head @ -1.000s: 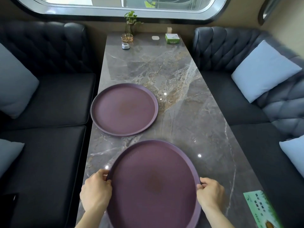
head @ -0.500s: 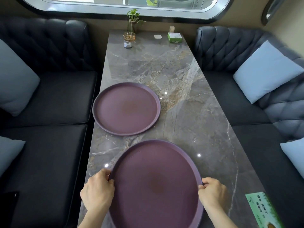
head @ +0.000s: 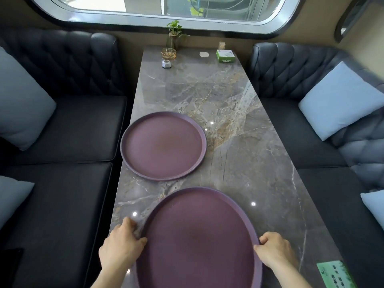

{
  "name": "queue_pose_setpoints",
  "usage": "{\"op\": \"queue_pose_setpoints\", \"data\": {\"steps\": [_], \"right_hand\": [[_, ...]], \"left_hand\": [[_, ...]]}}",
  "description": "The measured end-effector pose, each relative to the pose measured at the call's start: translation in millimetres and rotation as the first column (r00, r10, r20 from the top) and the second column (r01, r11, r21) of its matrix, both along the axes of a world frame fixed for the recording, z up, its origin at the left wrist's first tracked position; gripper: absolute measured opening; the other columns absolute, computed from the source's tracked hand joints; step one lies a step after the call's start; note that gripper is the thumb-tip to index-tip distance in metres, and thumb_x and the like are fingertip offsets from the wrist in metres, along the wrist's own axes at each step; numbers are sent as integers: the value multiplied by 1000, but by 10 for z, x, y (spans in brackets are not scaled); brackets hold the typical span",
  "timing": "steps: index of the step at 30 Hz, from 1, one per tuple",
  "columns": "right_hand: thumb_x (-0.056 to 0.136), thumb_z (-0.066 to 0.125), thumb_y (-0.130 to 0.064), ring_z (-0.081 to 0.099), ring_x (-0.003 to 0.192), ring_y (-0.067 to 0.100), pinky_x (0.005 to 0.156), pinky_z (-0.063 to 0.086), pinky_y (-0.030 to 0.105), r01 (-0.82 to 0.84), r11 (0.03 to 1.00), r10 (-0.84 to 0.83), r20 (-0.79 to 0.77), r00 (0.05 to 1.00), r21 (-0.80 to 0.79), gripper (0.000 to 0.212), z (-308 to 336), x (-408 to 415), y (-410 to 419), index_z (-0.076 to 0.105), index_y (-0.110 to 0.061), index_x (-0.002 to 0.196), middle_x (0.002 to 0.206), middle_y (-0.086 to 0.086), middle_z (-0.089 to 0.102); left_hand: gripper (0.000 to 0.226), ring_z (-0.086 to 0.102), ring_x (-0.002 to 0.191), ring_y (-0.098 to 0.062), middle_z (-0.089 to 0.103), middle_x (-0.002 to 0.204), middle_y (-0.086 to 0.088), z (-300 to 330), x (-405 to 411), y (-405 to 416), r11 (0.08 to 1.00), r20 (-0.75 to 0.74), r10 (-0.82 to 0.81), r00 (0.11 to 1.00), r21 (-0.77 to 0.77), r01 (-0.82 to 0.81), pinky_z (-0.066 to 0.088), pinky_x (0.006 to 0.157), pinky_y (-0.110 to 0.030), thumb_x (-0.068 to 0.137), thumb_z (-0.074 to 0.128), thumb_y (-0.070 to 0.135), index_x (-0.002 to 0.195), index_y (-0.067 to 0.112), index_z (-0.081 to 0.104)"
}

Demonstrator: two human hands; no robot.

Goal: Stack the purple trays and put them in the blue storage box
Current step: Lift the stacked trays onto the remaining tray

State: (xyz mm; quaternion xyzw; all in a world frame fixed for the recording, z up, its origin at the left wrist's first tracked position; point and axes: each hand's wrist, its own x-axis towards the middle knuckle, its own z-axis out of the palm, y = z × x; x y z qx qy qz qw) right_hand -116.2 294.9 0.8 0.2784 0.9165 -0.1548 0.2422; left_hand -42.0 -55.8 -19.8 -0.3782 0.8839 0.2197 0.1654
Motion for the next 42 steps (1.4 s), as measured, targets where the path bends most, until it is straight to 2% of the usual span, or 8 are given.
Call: {"op": "queue_pose_setpoints", "data": {"steps": [5,13,17,21,26,29,34,42], "right_hand": [[76,71,-44,69,93,29,82,56,36,-76,995,69,-97,993,-71,15,112,-781,-59,72,-30,75,95,3,74],[84,70,-31,62,55,19,49,51,29,-21,840,-53,-121,991,-542,17,149,-2136,-770,72,-14,84,66,5,69],[81,72,-29,68,80,22,80,58,39,-113,811,-47,-257,965,-574,8,-19,-2581,-1196,73,-21,81,85,3,73],[84,71,-28,58,113,20,98,44,33,-124,756,-87,-286,954,-643,46,-167,-2798,-1524,60,-25,129,127,6,62],[87,69,-24,35,140,21,110,32,42,-28,572,-91,-97,991,-820,75,-231,-2867,-1700,29,-26,150,156,8,30],[88,68,-17,40,136,23,109,32,44,51,516,-209,-69,975,-855,74,-203,-2901,-1707,29,-21,150,154,8,34],[85,71,-21,55,122,25,91,37,30,57,686,-351,-261,900,-726,61,-42,-2765,-1570,47,-6,139,135,9,57],[76,78,-24,66,71,21,70,51,34,9,891,-258,-489,833,-455,10,213,-1586,-820,67,-25,78,69,-14,65]], "left_hand": [[35,65,90,-16,69,96,15,40,-457,-218,966,-104,156,982,223,-130,51,76,-34,75,64,61,101,37,61],[60,66,105,-29,60,106,6,-10,-1478,-564,733,-249,630,735,503,-458,52,96,-50,78,71,47,129,21,54],[76,64,105,-29,62,103,6,-80,-1863,-743,678,-266,709,654,512,-527,52,96,-50,74,75,44,140,20,46],[86,66,105,-28,66,111,4,-229,-2056,-852,637,-247,752,611,513,-576,53,97,-48,69,84,31,144,21,43],[29,70,96,-29,70,85,10,-323,-2049,-813,610,-245,780,575,501,-614,56,90,-45,69,83,13,92,27,71],[54,71,99,-24,76,102,1,-317,-1975,-858,562,-256,815,520,567,-602,55,94,-43,72,78,-1,121,19,70],[50,69,79,-18,73,93,-2,13,-1730,-731,517,-318,828,462,751,-410,55,68,-26,78,65,-16,122,8,66],[52,70,84,-22,75,98,-9,334,-886,-427,629,-368,705,607,720,-293,56,73,-34,72,67,-17,107,20,72]]}}
